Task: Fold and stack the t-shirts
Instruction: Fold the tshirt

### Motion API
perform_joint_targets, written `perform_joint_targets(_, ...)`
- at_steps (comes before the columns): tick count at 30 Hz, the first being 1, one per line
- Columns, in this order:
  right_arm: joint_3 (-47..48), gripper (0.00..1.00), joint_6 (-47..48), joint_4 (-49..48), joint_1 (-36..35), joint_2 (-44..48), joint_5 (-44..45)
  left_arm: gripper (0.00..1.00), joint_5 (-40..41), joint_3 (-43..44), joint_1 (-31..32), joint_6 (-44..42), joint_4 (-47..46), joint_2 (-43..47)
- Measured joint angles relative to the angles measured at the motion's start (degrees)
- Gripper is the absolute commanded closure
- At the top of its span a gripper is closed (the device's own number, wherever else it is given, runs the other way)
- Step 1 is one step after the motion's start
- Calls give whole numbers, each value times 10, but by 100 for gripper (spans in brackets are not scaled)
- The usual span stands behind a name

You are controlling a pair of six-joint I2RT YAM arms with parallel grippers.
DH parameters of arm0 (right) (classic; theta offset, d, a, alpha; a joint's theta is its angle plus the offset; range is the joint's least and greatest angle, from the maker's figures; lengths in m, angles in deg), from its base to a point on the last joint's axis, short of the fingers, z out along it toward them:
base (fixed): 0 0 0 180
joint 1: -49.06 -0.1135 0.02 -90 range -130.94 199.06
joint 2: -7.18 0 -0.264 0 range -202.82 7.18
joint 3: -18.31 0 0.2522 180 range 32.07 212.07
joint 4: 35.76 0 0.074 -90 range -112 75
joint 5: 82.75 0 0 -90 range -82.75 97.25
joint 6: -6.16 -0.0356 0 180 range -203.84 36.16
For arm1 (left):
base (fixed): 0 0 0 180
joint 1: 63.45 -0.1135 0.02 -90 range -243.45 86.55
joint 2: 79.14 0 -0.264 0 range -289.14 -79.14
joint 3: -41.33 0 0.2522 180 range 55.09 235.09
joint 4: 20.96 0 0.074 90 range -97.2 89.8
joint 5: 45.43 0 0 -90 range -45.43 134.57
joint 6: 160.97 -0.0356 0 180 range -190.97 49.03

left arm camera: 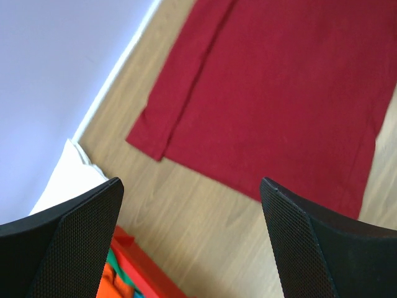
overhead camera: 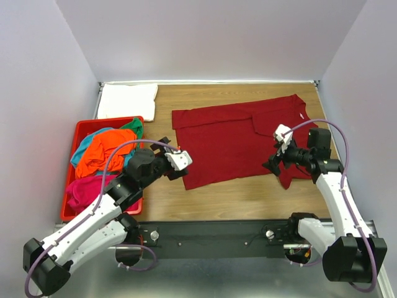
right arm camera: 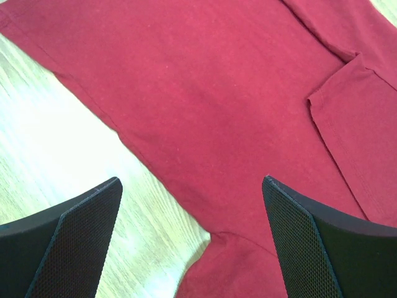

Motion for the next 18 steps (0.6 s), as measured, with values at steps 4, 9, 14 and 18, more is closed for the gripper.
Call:
perform_joint_targets(4,0,0,2,1,0,-10,2,5,17,0,15,-19,53,4)
perform_joint_targets(9,0,0,2,7,0,-23,4,19,2,0,25,-30,103,11)
perform_joint_targets(14,0,0,1,12,0,-23,5,28,-15,13,66,-21,125,-47)
perform_joint_targets(18,0,0,1,14,0,-23,7,28,-11,23,135,-6,126,-147)
